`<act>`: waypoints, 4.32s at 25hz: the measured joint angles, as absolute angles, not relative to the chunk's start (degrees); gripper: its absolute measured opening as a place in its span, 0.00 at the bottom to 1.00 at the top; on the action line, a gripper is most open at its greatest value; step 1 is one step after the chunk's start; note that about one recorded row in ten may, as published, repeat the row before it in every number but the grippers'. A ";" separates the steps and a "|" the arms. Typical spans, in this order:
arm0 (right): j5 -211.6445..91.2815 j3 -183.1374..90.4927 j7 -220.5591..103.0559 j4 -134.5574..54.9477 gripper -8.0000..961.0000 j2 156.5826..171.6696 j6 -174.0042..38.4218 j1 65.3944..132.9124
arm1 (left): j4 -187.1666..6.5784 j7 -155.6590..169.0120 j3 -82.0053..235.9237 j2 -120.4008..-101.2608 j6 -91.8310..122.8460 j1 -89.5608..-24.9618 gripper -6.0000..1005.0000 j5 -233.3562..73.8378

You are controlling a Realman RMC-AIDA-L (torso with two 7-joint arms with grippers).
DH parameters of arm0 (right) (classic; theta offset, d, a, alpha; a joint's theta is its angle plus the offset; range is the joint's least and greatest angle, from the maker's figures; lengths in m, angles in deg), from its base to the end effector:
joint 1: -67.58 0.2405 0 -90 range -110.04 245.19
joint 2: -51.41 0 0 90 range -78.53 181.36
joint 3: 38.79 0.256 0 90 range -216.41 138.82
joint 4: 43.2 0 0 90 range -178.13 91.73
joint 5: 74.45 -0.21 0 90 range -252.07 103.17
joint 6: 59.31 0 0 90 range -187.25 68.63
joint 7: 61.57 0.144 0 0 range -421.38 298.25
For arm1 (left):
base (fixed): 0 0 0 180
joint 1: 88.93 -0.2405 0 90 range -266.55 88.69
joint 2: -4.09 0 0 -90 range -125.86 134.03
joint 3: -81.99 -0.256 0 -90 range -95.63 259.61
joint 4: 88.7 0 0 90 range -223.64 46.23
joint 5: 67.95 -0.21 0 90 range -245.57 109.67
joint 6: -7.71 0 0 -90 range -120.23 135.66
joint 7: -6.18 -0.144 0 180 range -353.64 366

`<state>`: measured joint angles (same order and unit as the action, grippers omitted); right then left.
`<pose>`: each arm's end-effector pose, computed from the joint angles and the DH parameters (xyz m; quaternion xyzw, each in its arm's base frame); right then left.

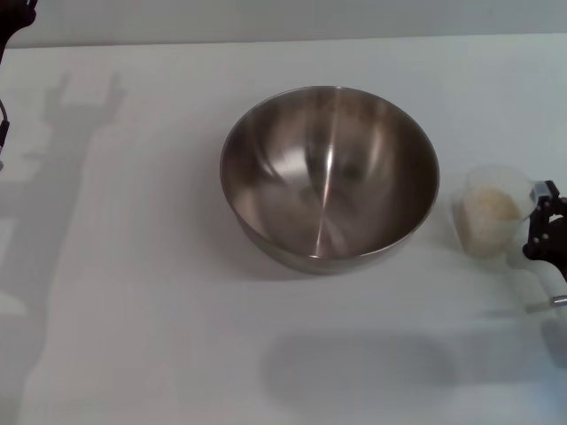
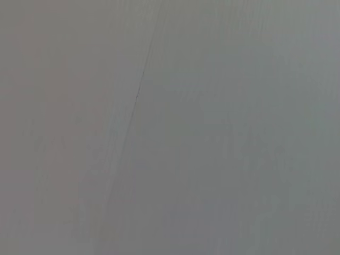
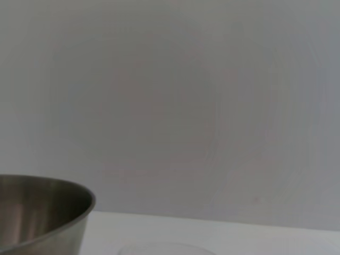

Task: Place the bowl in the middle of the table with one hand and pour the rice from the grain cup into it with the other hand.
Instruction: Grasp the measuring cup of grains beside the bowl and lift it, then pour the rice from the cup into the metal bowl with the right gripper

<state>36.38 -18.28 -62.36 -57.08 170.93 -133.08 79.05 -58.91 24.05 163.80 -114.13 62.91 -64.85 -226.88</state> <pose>0.3570 0.2345 -0.0480 -0.7164 0.2428 0.2482 0.6051 -0.2694 0.3882 0.0323 -0.6286 -0.2505 -0.4294 0.5981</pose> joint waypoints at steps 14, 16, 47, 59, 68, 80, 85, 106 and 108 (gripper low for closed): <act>36.47 -8.21 -63.09 -52.31 0.02 170.53 -149.85 85.66 | -58.63 24.15 163.35 -114.29 62.91 -65.01 0.81 -227.17; 36.74 -8.51 -63.78 -50.75 0.02 170.55 -150.64 88.83 | -58.55 24.16 163.34 -114.30 62.91 -65.01 0.81 -227.17; 52.66 -16.11 -144.72 -56.81 0.02 170.93 -143.43 97.02 | -57.97 25.83 163.29 -114.46 62.90 -64.50 0.81 -227.21; 57.65 -15.92 -153.38 -53.59 0.02 170.70 -144.81 98.42 | -57.41 25.94 162.77 -114.48 62.91 -64.97 0.81 -227.15; 61.45 -16.13 -157.26 -49.54 0.02 170.54 -145.31 100.81 | -57.41 27.19 162.41 -114.48 62.90 -65.02 0.81 -227.19; 64.46 -15.09 -161.47 -45.29 0.02 170.35 -147.10 103.18 | -56.85 27.26 161.96 -114.48 62.90 -65.03 0.81 -227.18; 66.63 -16.56 -161.20 -46.06 0.02 170.60 -145.27 102.75 | -56.81 27.28 161.96 -114.48 62.90 -65.03 0.81 -227.10; 66.43 -14.26 -161.08 -47.16 0.03 170.56 -145.07 102.39 | -56.71 27.94 161.97 -114.48 63.41 -65.02 0.81 -227.12; 66.93 -14.88 -161.40 -47.25 0.03 170.64 -145.06 102.10 | -56.72 28.47 161.97 -114.48 63.43 -65.02 0.81 -227.15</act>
